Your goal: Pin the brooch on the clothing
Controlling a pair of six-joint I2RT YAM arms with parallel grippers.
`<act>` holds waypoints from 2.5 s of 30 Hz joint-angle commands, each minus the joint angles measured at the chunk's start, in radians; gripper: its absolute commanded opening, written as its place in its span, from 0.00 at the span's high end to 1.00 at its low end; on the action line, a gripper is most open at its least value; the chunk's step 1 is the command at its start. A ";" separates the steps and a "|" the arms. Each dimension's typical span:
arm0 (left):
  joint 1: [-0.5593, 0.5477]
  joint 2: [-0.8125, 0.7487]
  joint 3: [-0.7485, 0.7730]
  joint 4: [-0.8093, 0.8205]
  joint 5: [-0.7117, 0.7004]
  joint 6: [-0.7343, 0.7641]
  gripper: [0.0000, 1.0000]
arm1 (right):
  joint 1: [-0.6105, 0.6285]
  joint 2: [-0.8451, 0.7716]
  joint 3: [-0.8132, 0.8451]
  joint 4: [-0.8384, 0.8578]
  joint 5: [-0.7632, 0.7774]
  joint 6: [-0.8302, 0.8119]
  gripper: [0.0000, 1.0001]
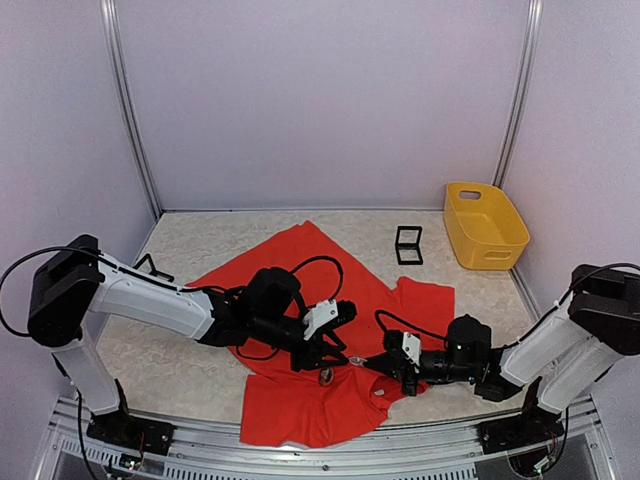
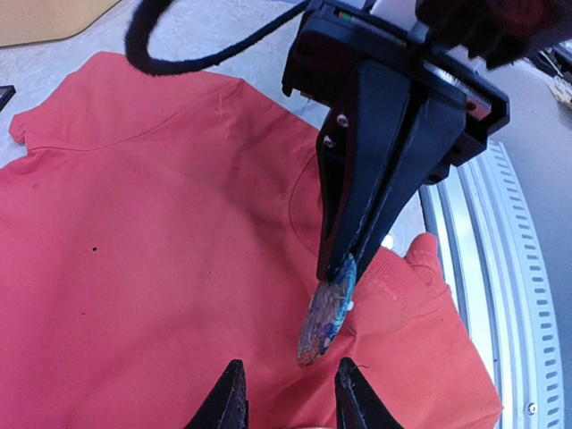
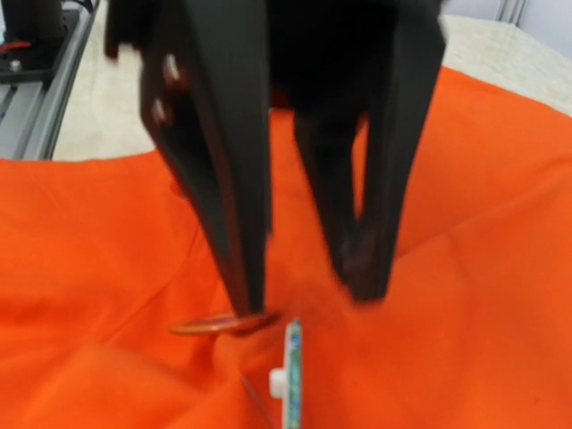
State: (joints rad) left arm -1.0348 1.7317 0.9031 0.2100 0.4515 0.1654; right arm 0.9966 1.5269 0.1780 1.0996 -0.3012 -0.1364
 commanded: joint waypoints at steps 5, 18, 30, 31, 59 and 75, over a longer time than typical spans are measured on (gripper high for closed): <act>-0.010 0.065 0.034 0.043 -0.002 0.001 0.79 | -0.009 -0.001 0.029 0.042 -0.057 0.006 1.00; -0.021 0.031 0.036 0.061 0.014 -0.009 0.89 | -0.012 -0.009 0.038 0.003 -0.076 -0.003 1.00; -0.034 0.006 0.038 0.075 0.024 -0.022 0.85 | -0.014 -0.023 0.043 -0.038 -0.080 -0.012 1.00; -0.033 -0.002 0.031 0.081 0.021 -0.018 0.87 | -0.015 -0.026 0.044 -0.041 -0.079 -0.013 1.00; -0.036 -0.064 0.020 -0.012 0.036 0.021 1.00 | -0.023 0.072 0.056 -0.163 -0.044 0.128 0.87; -0.039 -0.071 0.013 -0.032 0.014 0.014 1.00 | -0.022 -0.051 0.091 -0.086 -0.075 0.112 0.38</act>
State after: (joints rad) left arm -1.0676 1.6920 0.9115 0.1833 0.4641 0.1734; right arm 0.9722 1.4837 0.2459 0.9260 -0.3805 -0.0170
